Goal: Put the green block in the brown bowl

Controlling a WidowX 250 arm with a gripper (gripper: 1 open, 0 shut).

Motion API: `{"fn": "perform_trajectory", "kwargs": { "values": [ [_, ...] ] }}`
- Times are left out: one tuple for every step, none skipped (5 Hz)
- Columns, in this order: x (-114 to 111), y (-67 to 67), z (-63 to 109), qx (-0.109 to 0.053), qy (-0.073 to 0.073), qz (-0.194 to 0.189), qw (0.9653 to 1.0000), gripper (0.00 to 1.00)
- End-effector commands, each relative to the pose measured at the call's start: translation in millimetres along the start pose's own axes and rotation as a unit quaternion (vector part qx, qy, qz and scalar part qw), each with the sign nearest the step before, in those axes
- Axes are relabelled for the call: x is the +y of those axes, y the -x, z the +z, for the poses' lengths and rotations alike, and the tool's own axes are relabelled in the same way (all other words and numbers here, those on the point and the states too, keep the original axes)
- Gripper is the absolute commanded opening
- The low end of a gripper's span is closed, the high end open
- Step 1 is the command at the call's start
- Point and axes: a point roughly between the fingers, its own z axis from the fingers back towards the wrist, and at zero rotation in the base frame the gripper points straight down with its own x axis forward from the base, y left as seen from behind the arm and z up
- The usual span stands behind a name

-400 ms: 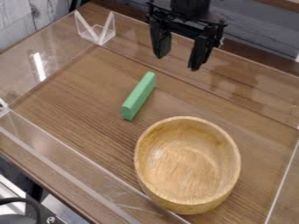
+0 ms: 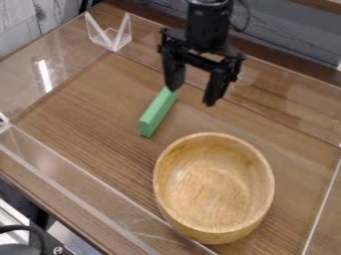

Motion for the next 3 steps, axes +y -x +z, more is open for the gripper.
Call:
{"fn": "perform_trajectory", "kwargs": {
  "values": [
    [9.2, 1.8, 18.6, -0.051, -0.006, 0.003, 0.9987, 1.00],
    [13.8, 3.1, 14.3, -0.052, -0.006, 0.006, 0.9986, 1.00],
    [17.1, 3.9, 9.6, -0.051, -0.007, 0.008, 0.9986, 1.00]
  ]
}}
